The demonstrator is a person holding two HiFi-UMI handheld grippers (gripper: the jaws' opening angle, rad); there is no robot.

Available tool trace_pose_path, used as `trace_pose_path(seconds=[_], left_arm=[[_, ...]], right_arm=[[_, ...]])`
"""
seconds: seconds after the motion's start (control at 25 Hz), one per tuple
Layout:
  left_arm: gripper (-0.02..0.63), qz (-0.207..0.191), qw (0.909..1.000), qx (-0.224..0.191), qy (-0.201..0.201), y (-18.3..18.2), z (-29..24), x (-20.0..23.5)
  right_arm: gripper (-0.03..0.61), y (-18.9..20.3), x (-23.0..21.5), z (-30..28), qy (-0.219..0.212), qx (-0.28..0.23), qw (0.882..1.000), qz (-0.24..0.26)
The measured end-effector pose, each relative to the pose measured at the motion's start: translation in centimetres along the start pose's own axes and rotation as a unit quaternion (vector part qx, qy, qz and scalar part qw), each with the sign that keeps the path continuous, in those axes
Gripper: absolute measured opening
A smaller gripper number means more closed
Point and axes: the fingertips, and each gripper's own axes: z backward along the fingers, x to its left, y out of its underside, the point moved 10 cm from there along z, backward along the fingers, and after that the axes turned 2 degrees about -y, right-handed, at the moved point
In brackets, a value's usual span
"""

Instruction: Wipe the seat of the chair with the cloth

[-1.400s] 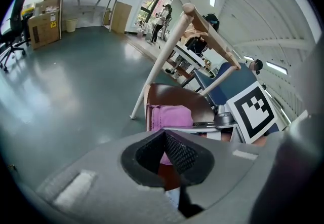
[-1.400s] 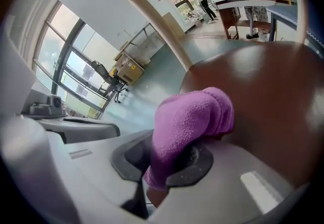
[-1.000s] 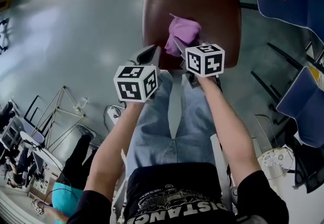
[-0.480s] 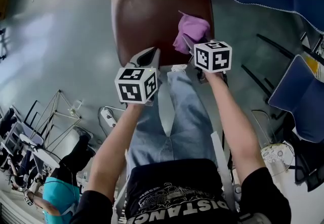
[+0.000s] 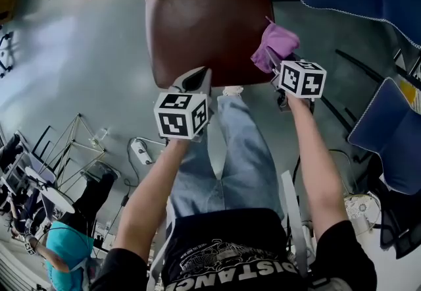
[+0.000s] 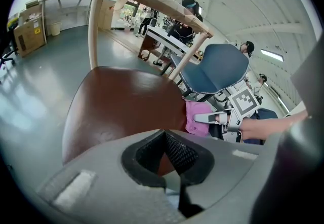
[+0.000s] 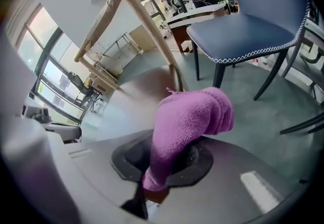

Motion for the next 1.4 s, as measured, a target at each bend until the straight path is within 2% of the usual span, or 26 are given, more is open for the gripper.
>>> trace_pose_path(seconds=[0.2,0.32,0.48,0.68,0.92,1.16,1.4], left_arm=[[-0.003,0.007,0.9999,-0.001,-0.012,1.3,1.0,1.5],[-0.003,0.017,0.9997,-0.003,-0.02,2.2,2.4,3.2],[-0.003,0.028,0.999,-0.009,-0.033,3.5,4.5,5.9],[-0.003,0.044,0.9977,-0.02,-0.047,5.0,7.2,9.3],[-0.003,0.057,0.9964,-0.027,-0.056,6.3,9.8,13.5],[-0.003,0.065,0.9961,-0.023,-0.055,7.6,10.8,16.6],[-0.003,0.053,0.9975,-0.015,-0.043,7.5,10.3,16.2]], right_arm=[[0.06,-0.2,1.1,0.0,0.006,-0.008,1.0,0.005],[0.06,0.1,3.8,0.2,-0.002,-0.014,1.0,0.017],[0.06,1.3,10.2,-1.2,-0.049,-0.017,0.998,0.039],[0.06,3.7,19.2,-5.5,-0.118,0.014,0.991,0.068],[0.06,6.3,27.8,-11.1,-0.16,0.047,0.982,0.092],[0.06,8.0,30.3,-14.2,-0.141,0.05,0.986,0.07],[0.06,9.2,29.2,-14.1,-0.124,0.058,0.988,0.077]])
